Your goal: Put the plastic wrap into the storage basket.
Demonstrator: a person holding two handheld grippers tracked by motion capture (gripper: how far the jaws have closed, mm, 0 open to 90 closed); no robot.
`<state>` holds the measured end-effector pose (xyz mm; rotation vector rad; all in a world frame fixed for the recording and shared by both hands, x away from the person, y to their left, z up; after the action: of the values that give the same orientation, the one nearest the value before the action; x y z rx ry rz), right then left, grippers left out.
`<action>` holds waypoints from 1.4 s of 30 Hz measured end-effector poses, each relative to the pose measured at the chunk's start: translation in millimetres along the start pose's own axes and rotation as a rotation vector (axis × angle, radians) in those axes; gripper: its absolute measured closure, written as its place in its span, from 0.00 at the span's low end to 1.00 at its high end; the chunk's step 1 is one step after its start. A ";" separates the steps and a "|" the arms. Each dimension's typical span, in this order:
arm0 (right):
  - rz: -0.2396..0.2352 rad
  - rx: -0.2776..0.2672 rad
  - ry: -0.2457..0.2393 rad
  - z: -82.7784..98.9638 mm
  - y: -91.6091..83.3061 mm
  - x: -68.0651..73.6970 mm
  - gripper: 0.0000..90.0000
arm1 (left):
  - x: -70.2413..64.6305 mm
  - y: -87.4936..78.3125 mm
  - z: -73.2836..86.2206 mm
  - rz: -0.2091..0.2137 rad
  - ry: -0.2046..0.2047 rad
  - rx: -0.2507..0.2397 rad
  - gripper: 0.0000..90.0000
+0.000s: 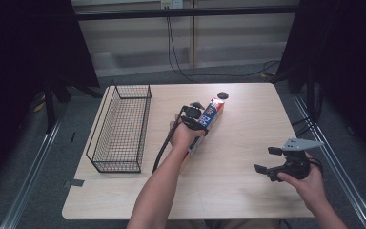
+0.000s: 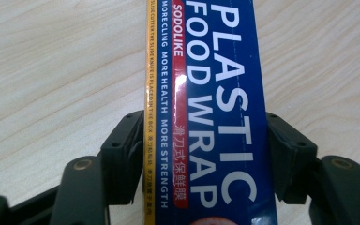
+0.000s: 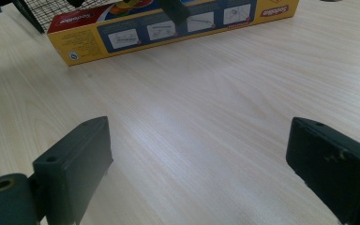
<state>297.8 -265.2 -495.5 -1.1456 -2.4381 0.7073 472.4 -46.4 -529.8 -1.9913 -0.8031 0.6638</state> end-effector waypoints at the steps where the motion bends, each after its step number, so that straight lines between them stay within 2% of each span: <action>1: 0.002 0.000 -0.003 0.1 0.4 -0.1 0.08 | -0.1 -0.8 -0.4 -0.005 -0.001 0.005 0.46; 11: 0.000 0.001 0.001 0.0 0.5 -0.6 0.08 | 2.0 -16.2 1.7 0.008 -0.036 0.037 0.47; 12: -0.001 0.001 0.001 -0.1 0.4 -0.4 0.08 | 3.3 -18.2 1.6 0.005 -0.022 0.040 0.48; 15: -0.003 0.000 -0.002 -0.4 -0.2 -0.4 0.08 | 4.9 -25.0 3.4 0.006 -0.024 0.064 0.48; 22: -0.003 -0.001 0.001 -0.5 -0.4 -0.1 0.08 | 11.5 -42.3 3.3 -0.006 -0.023 0.071 0.48; 27: -0.008 -0.005 -0.007 -1.2 0.3 1.0 0.08 | 14.2 -53.4 2.5 0.008 -0.040 0.073 0.48; 28: -0.007 -0.005 -0.006 -1.2 0.2 1.1 0.08 | 16.7 -57.5 2.0 0.006 -0.031 0.074 0.48; 29: -0.008 -0.004 -0.005 -1.2 0.2 1.1 0.08 | 16.7 -57.5 2.0 0.006 -0.031 0.074 0.48; 30: -0.008 -0.004 -0.005 -1.2 0.2 1.1 0.08 | 16.4 -59.1 2.3 0.006 -0.049 0.073 0.48; 34: -0.009 -0.006 -0.004 -1.4 0.5 0.8 0.08 | 19.4 -66.1 2.9 0.014 -0.042 0.080 0.48; 35: -0.010 -0.005 -0.003 -1.4 0.7 0.9 0.08 | 19.7 -67.5 3.2 0.013 -0.054 0.080 0.48; 42: -0.011 -0.004 -0.002 -1.1 1.3 1.8 0.08 | 24.7 -77.2 5.9 0.013 -0.063 0.094 0.48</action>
<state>298.1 -262.7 -495.2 -1.1331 -2.4463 0.7008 462.3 7.3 -469.6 -1.9006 -0.7830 0.7617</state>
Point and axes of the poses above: each handheld gripper's, and its own axes: y roughly forward along the jaws, z roughly out of its underside, x roughly to its left, the point moved 8 cm from there along y, roughly forward along the jaws, and after that the axes turned 3 degrees about z, right-handed, at the moved point
